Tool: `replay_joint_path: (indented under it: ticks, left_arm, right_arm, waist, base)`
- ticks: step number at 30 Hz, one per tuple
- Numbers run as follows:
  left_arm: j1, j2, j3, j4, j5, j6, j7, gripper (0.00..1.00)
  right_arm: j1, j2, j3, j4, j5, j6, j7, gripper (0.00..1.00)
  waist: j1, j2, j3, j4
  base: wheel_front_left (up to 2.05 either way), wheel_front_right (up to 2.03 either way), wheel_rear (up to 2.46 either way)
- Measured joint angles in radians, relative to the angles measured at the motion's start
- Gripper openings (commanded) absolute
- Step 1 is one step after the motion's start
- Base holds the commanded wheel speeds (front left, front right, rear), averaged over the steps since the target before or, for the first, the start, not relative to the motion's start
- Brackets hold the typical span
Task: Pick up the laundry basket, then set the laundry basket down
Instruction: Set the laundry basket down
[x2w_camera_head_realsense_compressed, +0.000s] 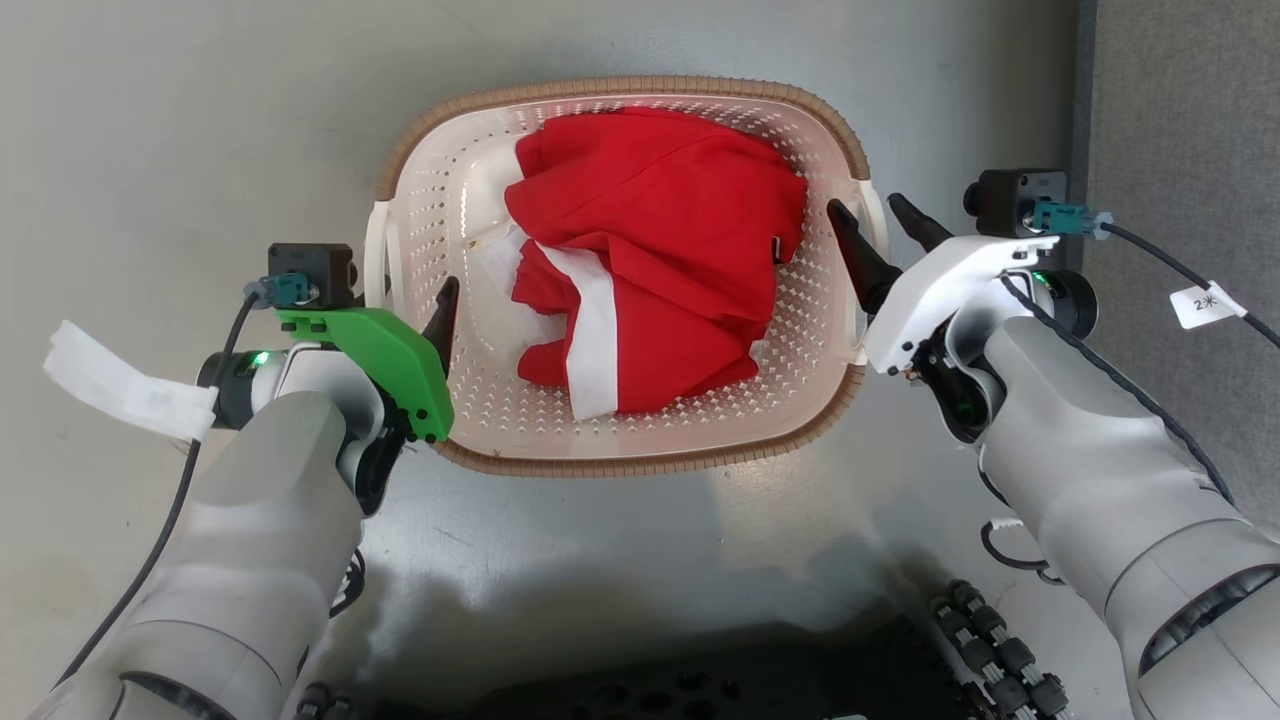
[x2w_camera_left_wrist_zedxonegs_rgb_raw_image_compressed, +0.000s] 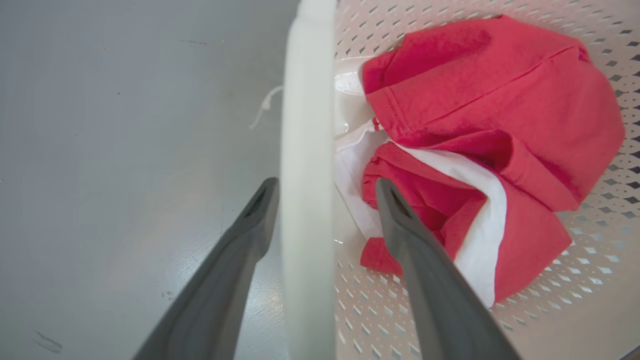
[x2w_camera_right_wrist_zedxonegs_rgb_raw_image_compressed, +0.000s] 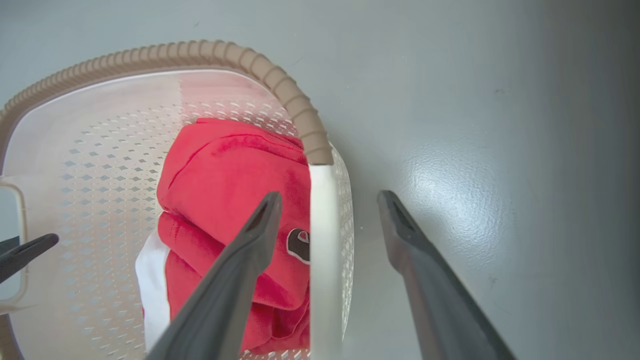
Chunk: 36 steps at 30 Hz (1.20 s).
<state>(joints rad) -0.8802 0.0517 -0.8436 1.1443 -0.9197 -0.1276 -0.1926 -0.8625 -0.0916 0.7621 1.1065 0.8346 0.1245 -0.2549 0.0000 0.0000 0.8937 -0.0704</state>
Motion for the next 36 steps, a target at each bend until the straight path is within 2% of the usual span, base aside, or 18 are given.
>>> replay_joint_path:
  ticks: [18, 36]
  left_arm:
    - [0.001, -0.003, -0.007, 0.010, -0.039, 0.000, -0.002, 1.00]
    - [0.079, -0.003, -0.036, 0.002, -0.052, 0.000, -0.030, 1.00]
  right_arm:
    - [0.008, 0.002, -0.042, -0.001, -0.016, 0.000, 0.000, 1.00]
    - [0.121, -0.007, -0.081, -0.062, -0.017, 0.000, 0.000, 1.00]
  waist:
    - [0.0000, 0.0000, -0.056, 0.002]
    - [0.0000, 0.0000, -0.242, -0.006]
  base:
    - [0.00, 0.00, 0.00]
    - [0.00, 0.00, 0.00]
